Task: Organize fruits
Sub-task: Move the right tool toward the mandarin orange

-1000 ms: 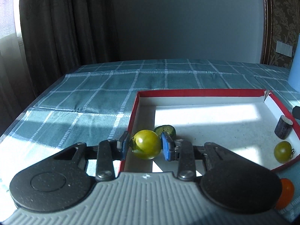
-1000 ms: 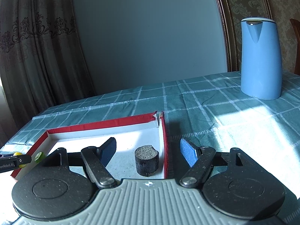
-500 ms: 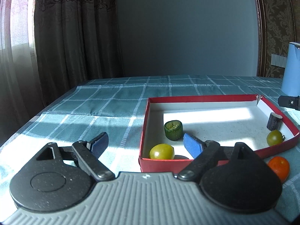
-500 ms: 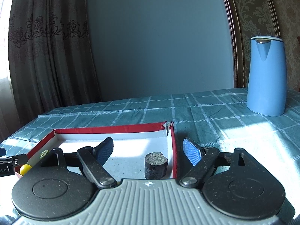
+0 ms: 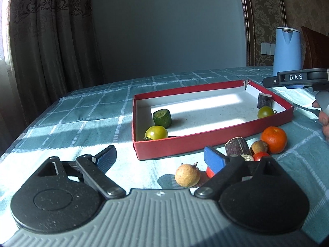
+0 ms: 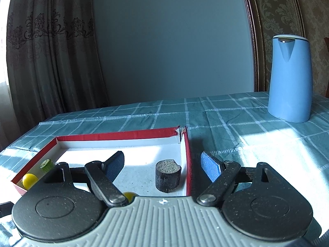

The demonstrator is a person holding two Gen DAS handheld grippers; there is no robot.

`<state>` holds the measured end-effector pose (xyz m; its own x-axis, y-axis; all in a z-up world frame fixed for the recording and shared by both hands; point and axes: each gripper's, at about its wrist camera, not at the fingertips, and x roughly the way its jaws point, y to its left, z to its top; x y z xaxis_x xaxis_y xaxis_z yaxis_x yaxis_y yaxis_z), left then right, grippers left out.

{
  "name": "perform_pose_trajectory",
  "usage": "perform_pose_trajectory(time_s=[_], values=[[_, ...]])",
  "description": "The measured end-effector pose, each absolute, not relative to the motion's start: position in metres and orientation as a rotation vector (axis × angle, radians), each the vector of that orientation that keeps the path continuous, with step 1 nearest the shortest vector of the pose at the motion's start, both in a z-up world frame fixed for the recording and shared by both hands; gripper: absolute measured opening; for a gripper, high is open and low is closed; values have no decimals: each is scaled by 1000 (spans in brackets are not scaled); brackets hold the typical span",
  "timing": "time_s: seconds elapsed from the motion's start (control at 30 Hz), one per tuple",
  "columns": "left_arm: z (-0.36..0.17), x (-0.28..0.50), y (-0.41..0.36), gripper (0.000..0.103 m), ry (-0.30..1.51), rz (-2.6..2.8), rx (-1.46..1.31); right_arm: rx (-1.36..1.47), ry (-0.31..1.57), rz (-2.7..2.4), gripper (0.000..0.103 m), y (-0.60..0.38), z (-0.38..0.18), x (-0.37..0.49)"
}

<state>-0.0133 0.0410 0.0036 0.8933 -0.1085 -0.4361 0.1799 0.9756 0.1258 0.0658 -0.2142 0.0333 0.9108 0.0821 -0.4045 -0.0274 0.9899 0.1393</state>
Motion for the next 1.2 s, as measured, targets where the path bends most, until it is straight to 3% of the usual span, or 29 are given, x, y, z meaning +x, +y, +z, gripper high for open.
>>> perform_pose_trajectory(time_s=[0.47,0.57,0.63,0.83,1.2], values=[[-10,6,37,91,584,-146,215,138,421,74,82,-214,35,51],[-12,7,35,87,591,-135,232,139,422,88,82,-213,34,42],[-12,5,37,71,580,-146,225,130,411,90,82,-210,33,35],[-13,6,36,61,587,-173,223,79,398,98,82,-199,31,17],[-12,7,35,61,589,-177,217,9,415,178,82,-181,24,-13]])
